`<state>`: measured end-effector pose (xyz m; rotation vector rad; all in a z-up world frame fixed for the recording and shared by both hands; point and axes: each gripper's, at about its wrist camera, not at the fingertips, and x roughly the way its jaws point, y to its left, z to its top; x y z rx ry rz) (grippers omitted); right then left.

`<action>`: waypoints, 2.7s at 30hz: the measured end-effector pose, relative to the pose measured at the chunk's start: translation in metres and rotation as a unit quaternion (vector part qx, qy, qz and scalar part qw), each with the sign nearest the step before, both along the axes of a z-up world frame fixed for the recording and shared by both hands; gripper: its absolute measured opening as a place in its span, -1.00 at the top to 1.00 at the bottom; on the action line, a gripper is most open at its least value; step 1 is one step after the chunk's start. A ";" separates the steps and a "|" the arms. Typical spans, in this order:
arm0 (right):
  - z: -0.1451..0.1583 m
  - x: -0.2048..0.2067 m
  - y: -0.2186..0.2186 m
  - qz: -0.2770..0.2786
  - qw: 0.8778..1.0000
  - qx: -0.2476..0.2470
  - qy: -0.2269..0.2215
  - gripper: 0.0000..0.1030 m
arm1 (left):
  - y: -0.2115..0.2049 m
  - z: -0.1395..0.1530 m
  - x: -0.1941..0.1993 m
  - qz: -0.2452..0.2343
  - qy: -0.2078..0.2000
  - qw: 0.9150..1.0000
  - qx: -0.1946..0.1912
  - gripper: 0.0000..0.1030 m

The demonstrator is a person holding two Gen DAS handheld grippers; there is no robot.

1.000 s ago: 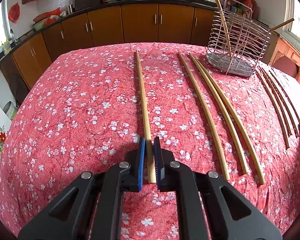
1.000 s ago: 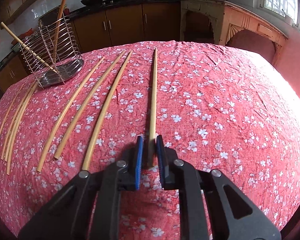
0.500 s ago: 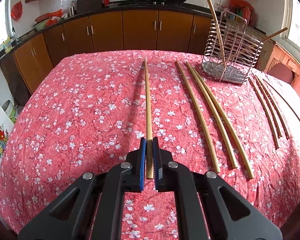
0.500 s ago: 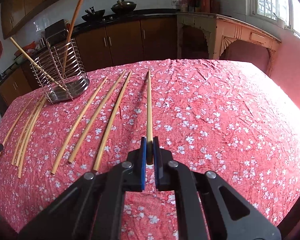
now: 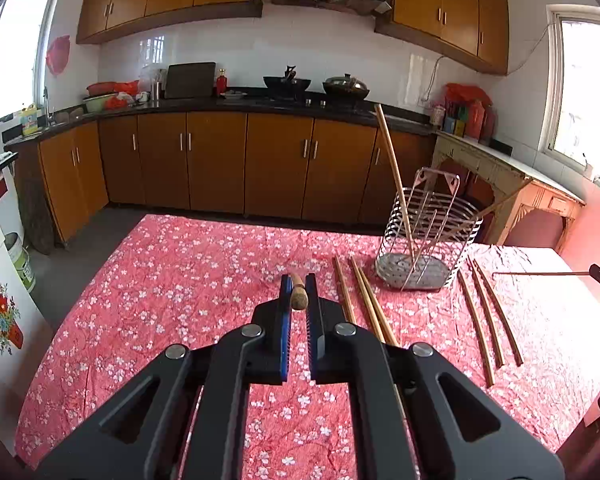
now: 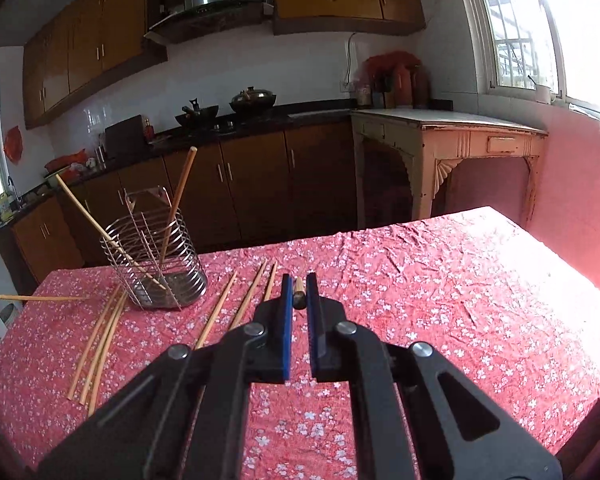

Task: Organize utensils
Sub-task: 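Lift both held chopsticks and carry them over the wire basket, then open the right tool into the basket while the left tool releases its chopstick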

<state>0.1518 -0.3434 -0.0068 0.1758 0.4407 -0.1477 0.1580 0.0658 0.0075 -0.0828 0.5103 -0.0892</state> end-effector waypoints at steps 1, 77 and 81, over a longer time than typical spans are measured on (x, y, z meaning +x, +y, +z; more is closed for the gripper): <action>0.004 0.001 0.000 -0.001 1.000 0.001 -0.006 0.86 | 0.000 0.006 0.001 0.002 -0.009 1.000 -0.003 0.87; 0.101 0.191 0.064 0.163 0.982 0.089 0.037 0.72 | -0.133 0.102 0.150 0.009 -0.112 0.993 -0.041 0.85; 0.104 0.183 0.065 0.146 0.986 0.071 0.027 0.42 | -0.127 0.108 0.141 0.013 -0.114 0.993 -0.038 0.54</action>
